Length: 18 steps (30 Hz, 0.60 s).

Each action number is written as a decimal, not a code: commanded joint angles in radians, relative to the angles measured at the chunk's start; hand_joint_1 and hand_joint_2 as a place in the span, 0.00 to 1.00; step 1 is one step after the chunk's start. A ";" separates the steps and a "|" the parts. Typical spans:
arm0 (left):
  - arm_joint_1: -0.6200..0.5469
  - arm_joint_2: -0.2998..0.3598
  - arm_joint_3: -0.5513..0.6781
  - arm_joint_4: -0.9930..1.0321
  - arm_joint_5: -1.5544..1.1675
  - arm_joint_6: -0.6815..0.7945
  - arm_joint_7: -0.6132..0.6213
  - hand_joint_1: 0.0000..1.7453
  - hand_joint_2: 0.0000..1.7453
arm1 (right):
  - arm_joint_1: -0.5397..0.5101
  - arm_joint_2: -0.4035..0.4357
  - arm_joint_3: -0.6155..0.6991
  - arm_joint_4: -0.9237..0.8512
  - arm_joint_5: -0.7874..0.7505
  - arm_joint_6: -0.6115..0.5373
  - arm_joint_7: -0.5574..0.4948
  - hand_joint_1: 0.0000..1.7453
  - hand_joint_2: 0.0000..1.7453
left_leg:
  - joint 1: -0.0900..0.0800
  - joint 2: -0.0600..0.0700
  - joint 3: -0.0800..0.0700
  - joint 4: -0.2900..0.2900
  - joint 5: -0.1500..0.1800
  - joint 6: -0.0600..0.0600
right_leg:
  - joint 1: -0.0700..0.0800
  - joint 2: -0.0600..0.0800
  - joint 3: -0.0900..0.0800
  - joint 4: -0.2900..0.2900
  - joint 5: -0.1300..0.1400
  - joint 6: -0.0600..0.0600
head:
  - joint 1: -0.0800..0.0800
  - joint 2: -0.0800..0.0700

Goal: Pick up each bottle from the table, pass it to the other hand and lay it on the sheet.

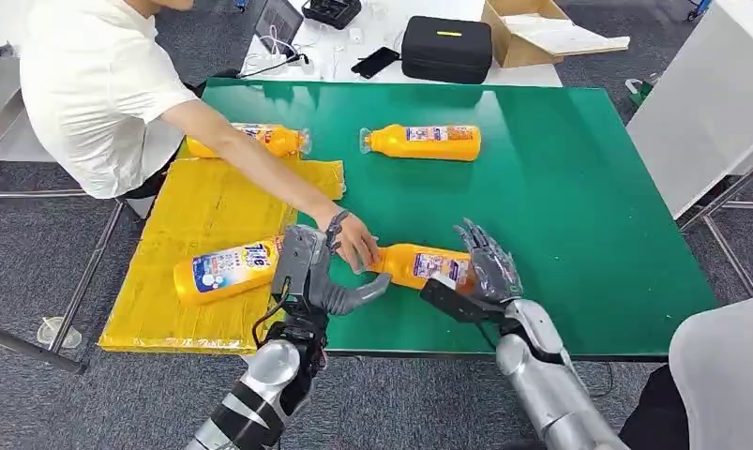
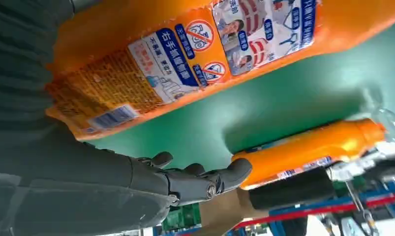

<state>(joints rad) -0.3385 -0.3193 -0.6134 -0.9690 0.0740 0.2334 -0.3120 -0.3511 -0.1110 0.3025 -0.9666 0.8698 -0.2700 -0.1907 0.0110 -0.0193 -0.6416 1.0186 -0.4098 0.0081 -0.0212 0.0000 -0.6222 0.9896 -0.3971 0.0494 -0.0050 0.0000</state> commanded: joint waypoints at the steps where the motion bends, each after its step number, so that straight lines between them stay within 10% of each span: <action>1: -0.054 0.042 -0.054 0.016 0.029 -0.025 0.044 0.00 1.00 | -0.160 -0.047 0.078 0.185 0.016 0.041 0.037 0.00 1.00 | 0.000 0.004 0.003 0.000 -0.001 0.000 | 0.001 0.002 0.002 0.000 0.000 -0.002 | 0.000 0.000; 18: -0.051 0.047 -0.063 0.035 0.035 -0.033 0.074 0.00 1.00 | -0.152 -0.086 0.153 0.272 0.011 0.209 0.136 0.00 1.00 | 0.000 0.001 0.003 0.000 0.000 0.000 | 0.001 0.000 0.003 -0.001 0.000 -0.001 | 0.000 0.000</action>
<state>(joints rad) -0.3499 -0.3109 -0.6405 -0.9754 0.1053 0.2068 -0.2476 -0.4594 -0.1599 0.3735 -0.8194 0.8622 -0.1148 -0.1045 0.0111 -0.0193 -0.6412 1.0188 -0.4098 0.0081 -0.0211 0.0000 -0.6222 0.9895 -0.3971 0.0495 -0.0046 0.0000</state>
